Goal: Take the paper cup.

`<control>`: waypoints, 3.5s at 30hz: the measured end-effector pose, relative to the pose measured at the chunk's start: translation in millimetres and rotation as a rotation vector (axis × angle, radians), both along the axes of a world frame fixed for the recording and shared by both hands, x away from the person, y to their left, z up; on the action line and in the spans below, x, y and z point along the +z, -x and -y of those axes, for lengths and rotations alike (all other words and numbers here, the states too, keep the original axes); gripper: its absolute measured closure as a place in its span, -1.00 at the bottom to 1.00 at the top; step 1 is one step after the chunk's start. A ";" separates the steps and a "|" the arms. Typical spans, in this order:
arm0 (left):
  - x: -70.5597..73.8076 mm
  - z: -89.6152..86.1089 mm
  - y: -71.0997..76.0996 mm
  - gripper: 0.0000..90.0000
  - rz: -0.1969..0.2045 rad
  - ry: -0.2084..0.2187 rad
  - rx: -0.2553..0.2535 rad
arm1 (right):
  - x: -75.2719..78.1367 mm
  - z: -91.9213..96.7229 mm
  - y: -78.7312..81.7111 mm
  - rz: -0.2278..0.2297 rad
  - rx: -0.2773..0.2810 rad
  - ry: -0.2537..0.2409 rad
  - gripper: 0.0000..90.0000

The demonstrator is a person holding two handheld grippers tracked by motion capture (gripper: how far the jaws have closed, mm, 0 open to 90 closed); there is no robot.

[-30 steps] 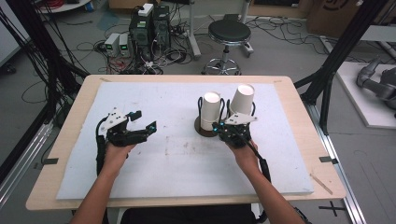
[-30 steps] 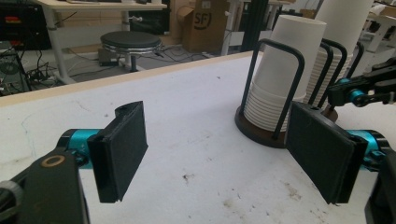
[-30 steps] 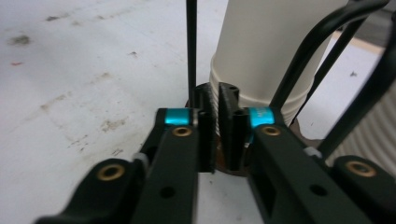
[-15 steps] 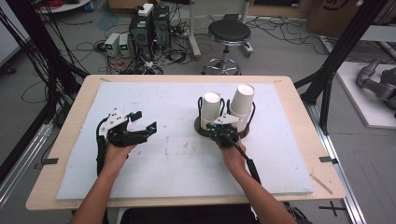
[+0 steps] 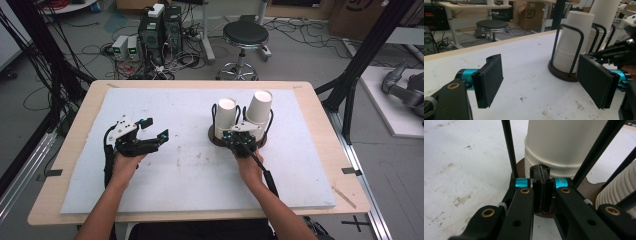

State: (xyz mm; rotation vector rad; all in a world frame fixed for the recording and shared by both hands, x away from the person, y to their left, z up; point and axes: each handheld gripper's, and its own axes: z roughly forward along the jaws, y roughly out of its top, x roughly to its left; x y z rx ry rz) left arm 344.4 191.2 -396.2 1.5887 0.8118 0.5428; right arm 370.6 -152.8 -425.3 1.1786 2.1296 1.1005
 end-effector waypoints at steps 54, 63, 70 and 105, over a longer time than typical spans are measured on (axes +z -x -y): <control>53.2 164.9 -116.0 -0.53 -0.075 -0.113 -0.377 | -1.6 -3.2 -1.1 0.006 -0.025 0.003 1.00; 41.3 172.0 -118.9 -0.39 -0.082 -0.161 -0.372 | -1.6 -3.2 -1.0 0.002 -0.026 0.001 1.00; 40.4 171.7 -118.3 -0.25 -0.079 -0.184 -0.382 | -1.4 -2.7 -1.0 -0.001 -0.023 0.001 1.00; 91.8 146.5 -108.2 -0.22 -0.004 -0.020 -0.322 | -1.9 -2.1 -0.9 0.000 -0.015 0.013 1.00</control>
